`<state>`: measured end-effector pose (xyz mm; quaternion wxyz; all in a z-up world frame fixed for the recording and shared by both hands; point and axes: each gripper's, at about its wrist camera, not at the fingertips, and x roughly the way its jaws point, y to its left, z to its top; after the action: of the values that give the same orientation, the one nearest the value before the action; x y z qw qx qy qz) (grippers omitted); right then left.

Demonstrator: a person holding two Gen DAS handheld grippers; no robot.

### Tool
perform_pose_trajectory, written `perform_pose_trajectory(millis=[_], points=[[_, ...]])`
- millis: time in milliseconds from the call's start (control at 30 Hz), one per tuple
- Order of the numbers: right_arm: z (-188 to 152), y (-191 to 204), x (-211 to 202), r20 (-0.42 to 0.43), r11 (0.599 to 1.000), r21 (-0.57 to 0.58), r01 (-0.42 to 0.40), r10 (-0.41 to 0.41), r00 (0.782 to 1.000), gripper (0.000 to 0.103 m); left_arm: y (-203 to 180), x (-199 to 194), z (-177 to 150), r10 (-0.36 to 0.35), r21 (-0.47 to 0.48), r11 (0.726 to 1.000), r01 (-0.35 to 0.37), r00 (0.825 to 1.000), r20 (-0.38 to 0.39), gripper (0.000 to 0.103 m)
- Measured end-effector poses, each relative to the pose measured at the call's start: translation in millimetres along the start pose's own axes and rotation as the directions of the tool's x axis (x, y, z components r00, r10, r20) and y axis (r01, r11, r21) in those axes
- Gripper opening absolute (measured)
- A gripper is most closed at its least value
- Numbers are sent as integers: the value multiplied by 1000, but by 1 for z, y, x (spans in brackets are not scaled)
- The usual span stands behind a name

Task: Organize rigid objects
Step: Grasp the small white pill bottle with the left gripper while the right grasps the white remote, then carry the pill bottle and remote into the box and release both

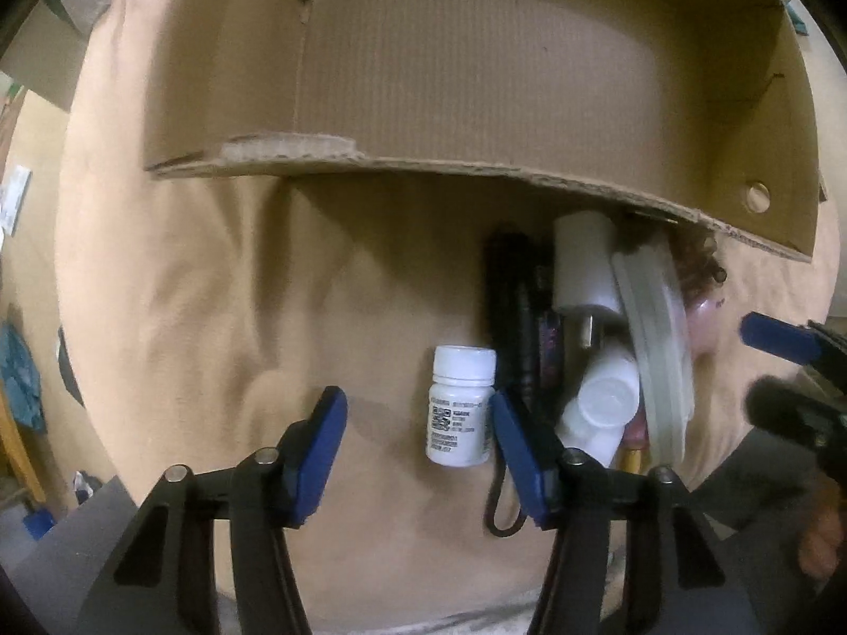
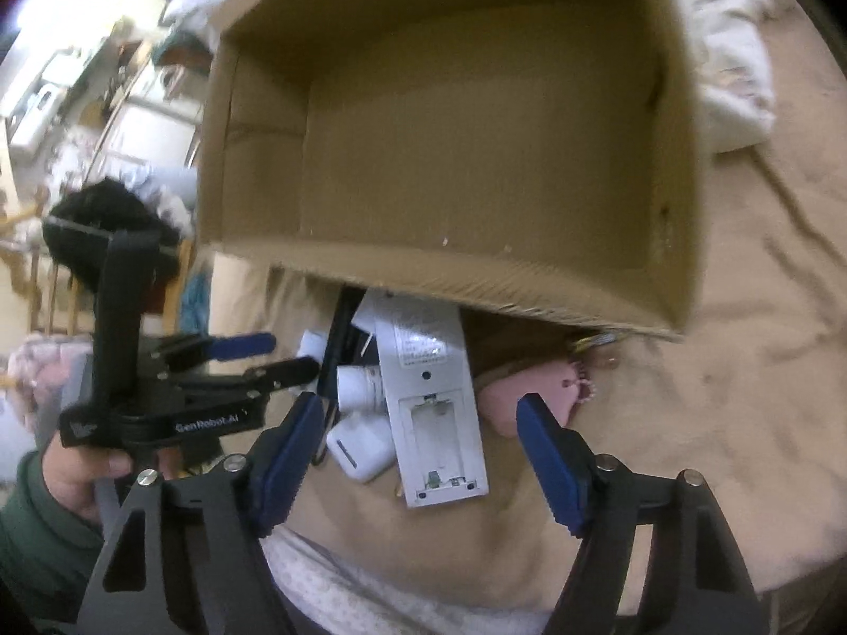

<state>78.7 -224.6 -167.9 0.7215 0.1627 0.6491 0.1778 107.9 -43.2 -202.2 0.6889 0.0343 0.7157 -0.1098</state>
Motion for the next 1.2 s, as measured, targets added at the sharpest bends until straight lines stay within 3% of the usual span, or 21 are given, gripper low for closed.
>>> perform_pose_trajectory(millis=[100, 233, 300, 400, 500, 1000, 1200], points=[[5, -4, 14, -34, 1000, 11, 20, -20, 999, 74, -1, 5, 1, -15, -5, 1000, 15, 1000, 0, 42], [10, 7, 35, -69, 998, -56, 28, -32, 997, 66, -4, 16, 3, -3, -2, 1000, 3, 1000, -31, 37], [12, 10, 48, -90, 995, -85, 57, -64, 994, 65, -8, 21, 4, 13, 11, 1000, -13, 1000, -22, 24], [13, 13, 59, -106, 993, -101, 65, -76, 992, 51, -10, 18, 7, 27, 15, 1000, -27, 1000, -11, 24], [12, 14, 59, -96, 991, -115, 68, -79, 992, 47, -12, 6, 13, 47, 19, 999, -48, 999, 9, 24], [-29, 9, -5, 2, 990, -85, 109, -109, 994, 46, 8, -60, -5, 66, -34, 998, -60, 980, 186, 24], [-41, 9, -41, 74, 997, -62, 56, -52, 996, 47, 6, -96, -28, 38, -32, 999, -30, 962, 270, 24]])
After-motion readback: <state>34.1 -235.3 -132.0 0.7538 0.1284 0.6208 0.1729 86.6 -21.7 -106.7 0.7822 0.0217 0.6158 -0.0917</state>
